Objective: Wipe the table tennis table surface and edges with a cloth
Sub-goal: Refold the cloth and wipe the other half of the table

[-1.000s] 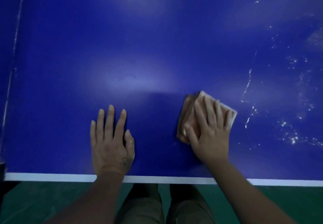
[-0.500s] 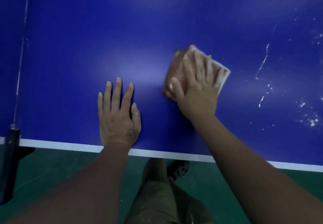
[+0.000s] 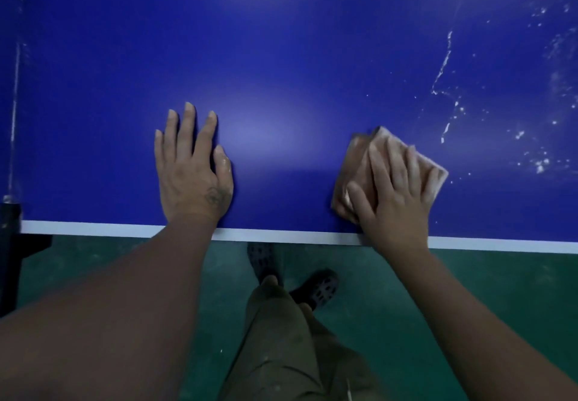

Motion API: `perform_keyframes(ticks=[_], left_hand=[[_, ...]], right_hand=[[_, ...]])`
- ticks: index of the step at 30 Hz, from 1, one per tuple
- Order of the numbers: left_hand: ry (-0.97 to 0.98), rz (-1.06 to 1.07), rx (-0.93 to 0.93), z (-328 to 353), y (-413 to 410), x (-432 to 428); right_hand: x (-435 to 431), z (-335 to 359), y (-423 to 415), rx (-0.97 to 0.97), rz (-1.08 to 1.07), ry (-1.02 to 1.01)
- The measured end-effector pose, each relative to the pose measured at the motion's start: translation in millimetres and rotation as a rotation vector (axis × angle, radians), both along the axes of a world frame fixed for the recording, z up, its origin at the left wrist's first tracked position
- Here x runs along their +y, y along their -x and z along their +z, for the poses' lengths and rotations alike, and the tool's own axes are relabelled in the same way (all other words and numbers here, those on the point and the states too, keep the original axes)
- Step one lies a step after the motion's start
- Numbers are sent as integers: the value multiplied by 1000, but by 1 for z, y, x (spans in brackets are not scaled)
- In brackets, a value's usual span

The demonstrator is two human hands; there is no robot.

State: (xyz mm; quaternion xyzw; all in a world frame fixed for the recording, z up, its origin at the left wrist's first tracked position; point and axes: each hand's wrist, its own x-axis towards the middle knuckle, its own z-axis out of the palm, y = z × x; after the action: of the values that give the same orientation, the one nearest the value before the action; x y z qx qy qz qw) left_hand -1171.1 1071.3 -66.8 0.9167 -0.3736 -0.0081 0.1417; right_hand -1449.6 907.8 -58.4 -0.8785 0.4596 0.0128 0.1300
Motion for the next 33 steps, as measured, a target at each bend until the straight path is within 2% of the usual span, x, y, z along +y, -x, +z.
perform_keyframes(ticks=[3,6,9,12,14,16,18,20,23,26,30,33], left_hand=[[0,-3,0,1,1,0],[-4,-2,-4,2,0,0],[3,-6,-4,5,1,0],[-14,-5,-10,6,2,0],[-16,-5,-12,6,2,0],[-12,-9,-23,6,2,0],[-10,-8,-27,5,1,1],[-6,-7,-27,5,1,1],[-7,-11,-26,3,1,1],[-17,-12,-33,4,0,2],[-55,-14,-14,6,2,1],[-52,-23,-19,6,2,1]], right_hand=[[1,-4,-52,-28,-131,-23],[39,-11,-81,-57,2,24],[87,-15,-55,-69,215,56],[89,-12,-3,-44,235,53],[69,-5,23,4,123,48],[42,0,27,61,-86,26],[22,3,3,93,-263,7],[16,1,-38,88,-291,7],[37,-5,-89,36,-136,46],[70,-10,-96,-8,71,86],[65,-11,-38,-6,240,98],[35,-6,20,47,219,101]])
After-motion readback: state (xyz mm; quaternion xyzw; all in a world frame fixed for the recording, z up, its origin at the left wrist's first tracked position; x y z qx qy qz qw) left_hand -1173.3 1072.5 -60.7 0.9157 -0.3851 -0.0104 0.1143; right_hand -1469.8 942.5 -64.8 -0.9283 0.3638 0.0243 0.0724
